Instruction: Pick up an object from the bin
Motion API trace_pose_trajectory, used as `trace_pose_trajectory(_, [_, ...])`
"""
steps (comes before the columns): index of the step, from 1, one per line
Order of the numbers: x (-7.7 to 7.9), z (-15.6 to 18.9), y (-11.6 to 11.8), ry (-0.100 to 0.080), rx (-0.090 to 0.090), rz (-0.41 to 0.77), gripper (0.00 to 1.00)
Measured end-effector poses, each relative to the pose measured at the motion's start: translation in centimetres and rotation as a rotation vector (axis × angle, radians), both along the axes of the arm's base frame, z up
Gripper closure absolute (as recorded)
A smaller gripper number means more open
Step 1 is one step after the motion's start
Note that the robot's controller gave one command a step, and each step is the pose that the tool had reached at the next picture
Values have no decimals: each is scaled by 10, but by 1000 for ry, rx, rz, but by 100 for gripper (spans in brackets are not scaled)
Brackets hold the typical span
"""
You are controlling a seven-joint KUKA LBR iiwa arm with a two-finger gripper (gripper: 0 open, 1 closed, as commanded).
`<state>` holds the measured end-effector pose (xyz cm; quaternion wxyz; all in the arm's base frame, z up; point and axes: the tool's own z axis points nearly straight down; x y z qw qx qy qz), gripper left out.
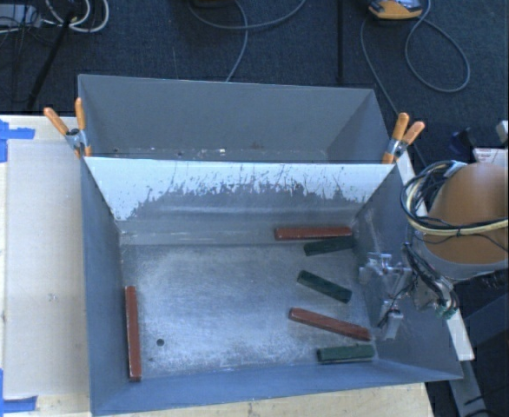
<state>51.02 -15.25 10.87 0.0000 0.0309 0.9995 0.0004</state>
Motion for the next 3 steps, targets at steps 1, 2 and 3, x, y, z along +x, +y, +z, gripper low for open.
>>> trace_pose_trajectory(1, [-25,-40,49,0,0,37,0])
trace_pose_trajectory(2, [-23,-36,48,-4,0,34,100])
trace_pose_trajectory(3, [-8,-15,61,-3,0,32,100])
